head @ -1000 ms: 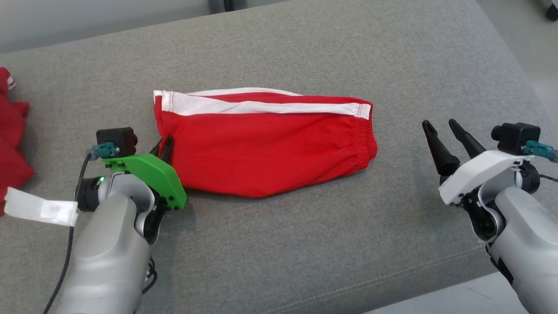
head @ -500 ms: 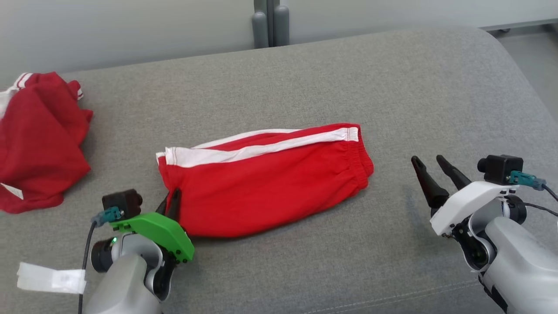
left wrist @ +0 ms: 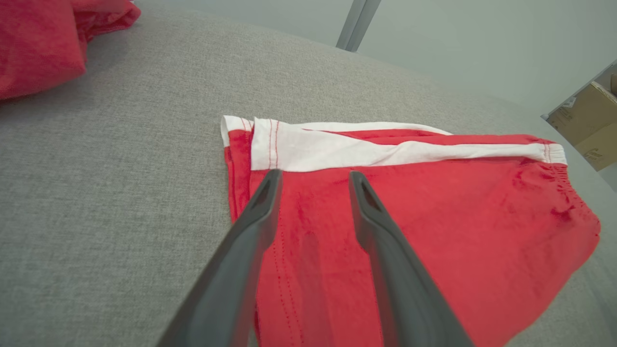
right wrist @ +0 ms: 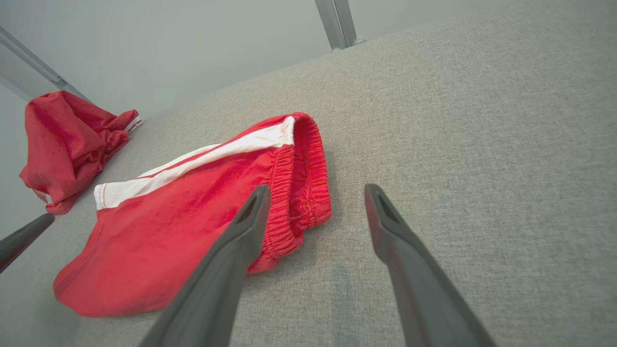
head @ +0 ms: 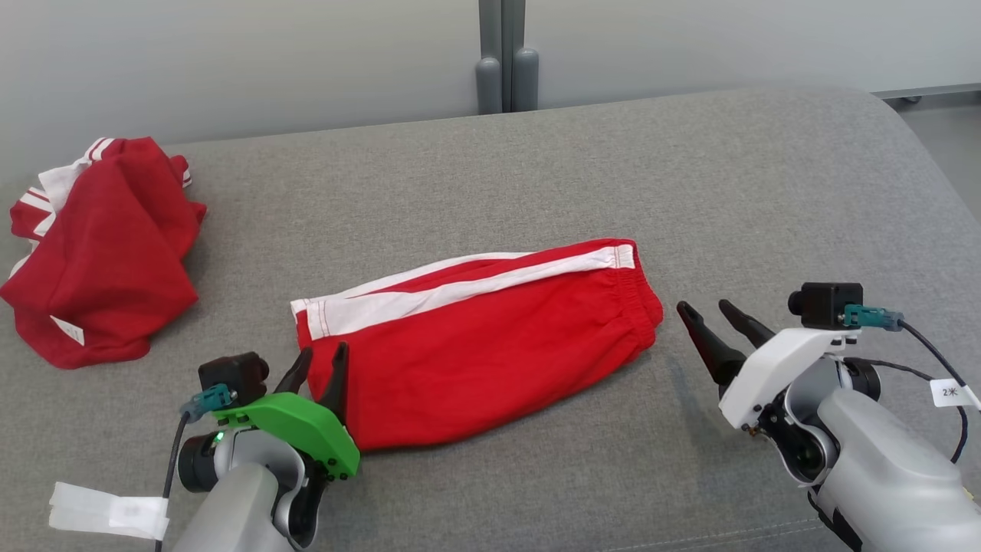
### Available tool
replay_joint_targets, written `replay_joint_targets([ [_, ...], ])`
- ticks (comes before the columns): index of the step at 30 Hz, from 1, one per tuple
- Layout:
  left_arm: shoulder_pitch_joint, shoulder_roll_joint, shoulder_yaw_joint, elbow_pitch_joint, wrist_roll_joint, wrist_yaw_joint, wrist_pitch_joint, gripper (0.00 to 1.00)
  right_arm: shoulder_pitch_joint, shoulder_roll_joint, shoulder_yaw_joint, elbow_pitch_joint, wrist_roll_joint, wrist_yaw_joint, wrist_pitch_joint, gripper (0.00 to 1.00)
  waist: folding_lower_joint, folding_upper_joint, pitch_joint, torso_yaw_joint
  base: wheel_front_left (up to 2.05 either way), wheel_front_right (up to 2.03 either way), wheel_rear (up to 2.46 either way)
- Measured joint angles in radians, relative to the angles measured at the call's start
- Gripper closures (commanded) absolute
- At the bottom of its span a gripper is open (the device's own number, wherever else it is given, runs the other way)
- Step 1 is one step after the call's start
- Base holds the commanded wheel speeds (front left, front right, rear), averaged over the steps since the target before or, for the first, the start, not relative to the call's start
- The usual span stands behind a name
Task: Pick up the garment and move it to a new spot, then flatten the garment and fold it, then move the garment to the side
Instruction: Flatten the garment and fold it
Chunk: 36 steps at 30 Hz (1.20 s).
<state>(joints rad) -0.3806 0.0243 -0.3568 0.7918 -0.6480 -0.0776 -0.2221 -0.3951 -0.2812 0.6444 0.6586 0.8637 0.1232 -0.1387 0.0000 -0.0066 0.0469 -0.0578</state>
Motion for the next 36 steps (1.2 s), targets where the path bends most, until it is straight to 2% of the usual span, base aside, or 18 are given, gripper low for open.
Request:
replay_joint_targets([
  [1,0.000,0.000,-0.010,-0.003,-0.001,0.000,0.000,0.23,-0.006,-0.001,0.001,0.004,0.000,0.000,0.005,0.00,0.0000,0.0000,0.000,0.002,0.00,0.00,0.00],
  [2,0.000,0.000,-0.018,-0.007,-0.002,0.009,0.000,0.09,-0.011,-0.002,0.000,0.008,0.000,0.000,0.008,0.00,0.0000,0.0000,0.001,0.005,0.00,0.00,0.00],
  [3,0.000,-0.001,-0.022,-0.011,-0.003,0.019,0.000,0.00,-0.016,-0.002,0.002,0.012,0.000,0.000,0.012,0.00,0.0000,0.0000,0.002,0.009,0.00,0.00,0.00],
  [9,0.001,0.000,-0.033,-0.073,-0.013,0.044,-0.017,0.00,-0.052,0.002,-0.001,0.045,0.003,0.000,0.044,0.00,0.0000,0.0000,0.012,0.029,0.00,0.00,0.00],
  [18,0.001,0.000,-0.015,-0.214,0.061,0.090,-0.030,0.00,-0.053,-0.007,-0.032,0.112,0.046,0.000,0.080,0.00,0.0000,0.0000,0.020,0.097,0.00,0.00,0.00],
  [24,0.019,0.002,0.039,-0.367,0.110,0.132,-0.030,0.00,-0.055,-0.006,-0.069,0.154,0.090,-0.002,0.097,0.00,0.0000,0.0000,0.025,0.159,0.00,0.00,0.00],
  [36,0.159,0.004,0.064,-0.496,0.123,0.153,-0.030,0.00,-0.053,0.000,-0.094,0.229,0.132,-0.010,0.133,0.00,0.0000,0.0000,0.039,0.278,0.00,0.00,0.00],
])
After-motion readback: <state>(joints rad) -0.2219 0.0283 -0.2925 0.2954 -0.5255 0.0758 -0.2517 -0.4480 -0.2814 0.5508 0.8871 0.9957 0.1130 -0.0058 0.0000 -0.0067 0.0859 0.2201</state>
